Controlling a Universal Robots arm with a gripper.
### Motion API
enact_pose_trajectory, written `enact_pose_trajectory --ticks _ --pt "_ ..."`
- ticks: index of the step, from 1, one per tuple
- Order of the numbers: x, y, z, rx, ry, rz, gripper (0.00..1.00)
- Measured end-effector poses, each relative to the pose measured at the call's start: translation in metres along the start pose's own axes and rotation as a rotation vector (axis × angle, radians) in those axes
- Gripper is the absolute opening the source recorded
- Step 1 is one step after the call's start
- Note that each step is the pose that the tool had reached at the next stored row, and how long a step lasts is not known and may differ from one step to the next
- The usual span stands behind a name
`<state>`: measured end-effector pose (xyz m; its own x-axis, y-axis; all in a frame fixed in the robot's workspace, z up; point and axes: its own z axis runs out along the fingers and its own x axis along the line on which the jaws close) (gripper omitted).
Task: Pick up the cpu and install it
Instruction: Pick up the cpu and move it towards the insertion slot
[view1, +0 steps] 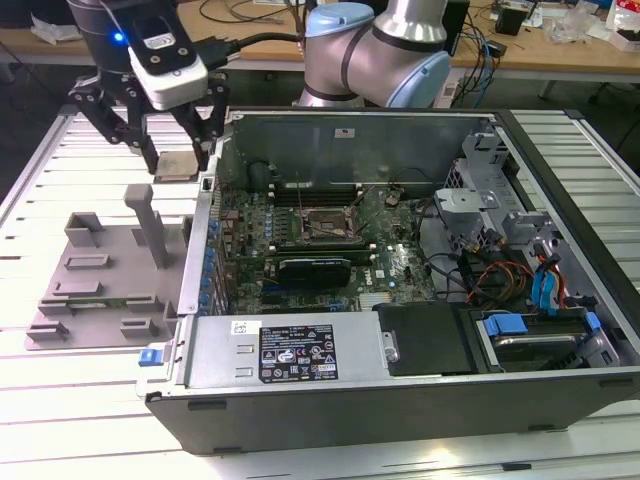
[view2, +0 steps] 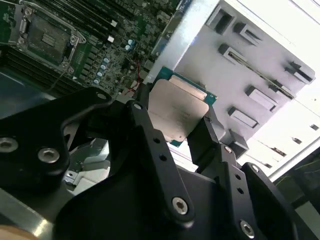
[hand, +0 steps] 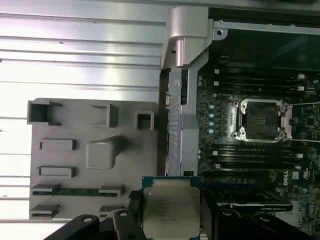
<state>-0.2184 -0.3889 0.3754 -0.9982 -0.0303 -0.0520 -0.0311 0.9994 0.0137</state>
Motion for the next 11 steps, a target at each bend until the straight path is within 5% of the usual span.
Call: enact_pose_trajectory --ticks 6,9,11 --pt "-0.0211 -0.0007 0.0011 0.0 0.0 0.0 0.55" --pt "-0.0377 -0.0012 0.002 -0.0001 -0.0001 0.0 0.55" --pt "-0.0585 -0.0018 0.003 0.0 -0.0001 0.0 0.55"
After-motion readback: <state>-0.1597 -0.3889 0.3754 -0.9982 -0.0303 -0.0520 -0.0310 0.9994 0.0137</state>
